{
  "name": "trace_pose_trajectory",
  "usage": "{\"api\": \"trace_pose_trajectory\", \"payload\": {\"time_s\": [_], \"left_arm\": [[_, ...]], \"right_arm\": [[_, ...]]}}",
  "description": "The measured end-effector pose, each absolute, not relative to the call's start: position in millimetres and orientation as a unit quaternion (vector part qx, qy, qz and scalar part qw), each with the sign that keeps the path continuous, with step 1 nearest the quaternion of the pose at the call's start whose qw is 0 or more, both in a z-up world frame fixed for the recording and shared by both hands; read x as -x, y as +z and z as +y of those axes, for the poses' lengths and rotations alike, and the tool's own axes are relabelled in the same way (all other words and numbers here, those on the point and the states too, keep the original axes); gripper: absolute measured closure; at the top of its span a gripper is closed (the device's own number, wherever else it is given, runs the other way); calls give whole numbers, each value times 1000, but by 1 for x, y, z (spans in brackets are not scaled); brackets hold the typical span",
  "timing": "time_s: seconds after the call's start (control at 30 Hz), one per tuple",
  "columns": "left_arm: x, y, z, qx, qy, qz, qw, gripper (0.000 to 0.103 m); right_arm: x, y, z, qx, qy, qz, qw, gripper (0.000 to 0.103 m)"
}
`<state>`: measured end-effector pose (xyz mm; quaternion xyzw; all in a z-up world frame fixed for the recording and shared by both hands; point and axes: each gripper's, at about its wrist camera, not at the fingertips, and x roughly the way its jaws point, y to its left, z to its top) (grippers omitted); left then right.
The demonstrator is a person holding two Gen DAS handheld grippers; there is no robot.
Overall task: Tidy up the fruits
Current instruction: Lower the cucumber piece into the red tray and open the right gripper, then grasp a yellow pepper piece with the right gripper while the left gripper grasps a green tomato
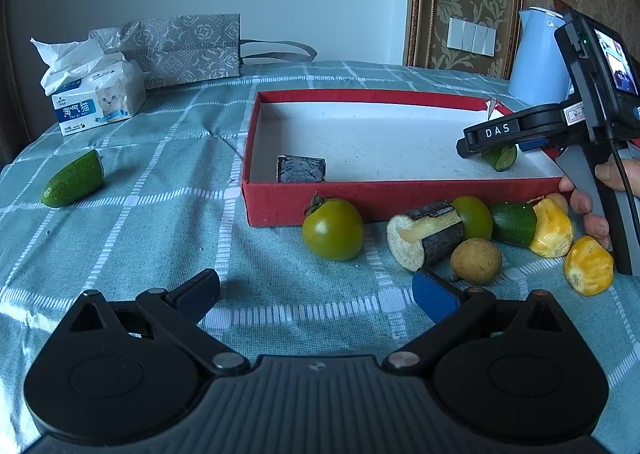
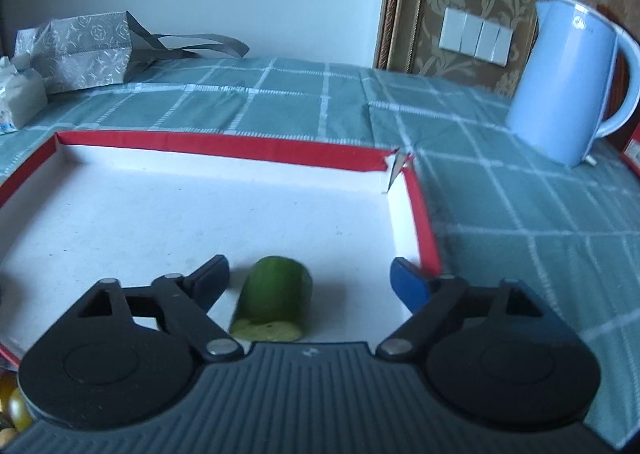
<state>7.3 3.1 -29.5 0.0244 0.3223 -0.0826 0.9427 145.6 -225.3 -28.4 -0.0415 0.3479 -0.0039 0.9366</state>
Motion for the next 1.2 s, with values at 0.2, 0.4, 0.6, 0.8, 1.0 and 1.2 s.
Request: {"api": "trace_pose_trajectory", "payload": {"time_s": [0.2,0.4,0.6,0.8,1.0,1.2], "left_arm": [[-7,-29,3,-22,-83,322,943,0],[-8,-29,4,-20,-84,321,943,0],[-8,-29,4,-20,-84,321,943,0],[-8,-29,4,-20,-84,321,943,0],[-8,-29,4,-21,-84,321,943,0],[-8,-29,4,-21,-84,321,943,0]], "right_arm": [[-137,-29,-226,47,2,328,943,9],[-110,-15,-244,-12,12,284,959,3],[-75,-10,-256,-37,10,255,966,3],[-42,-18,-268,-49,-10,250,967,2],[-6,-25,-272,-34,24,240,970,1],[25,-26,-262,-8,91,254,963,1]]}}
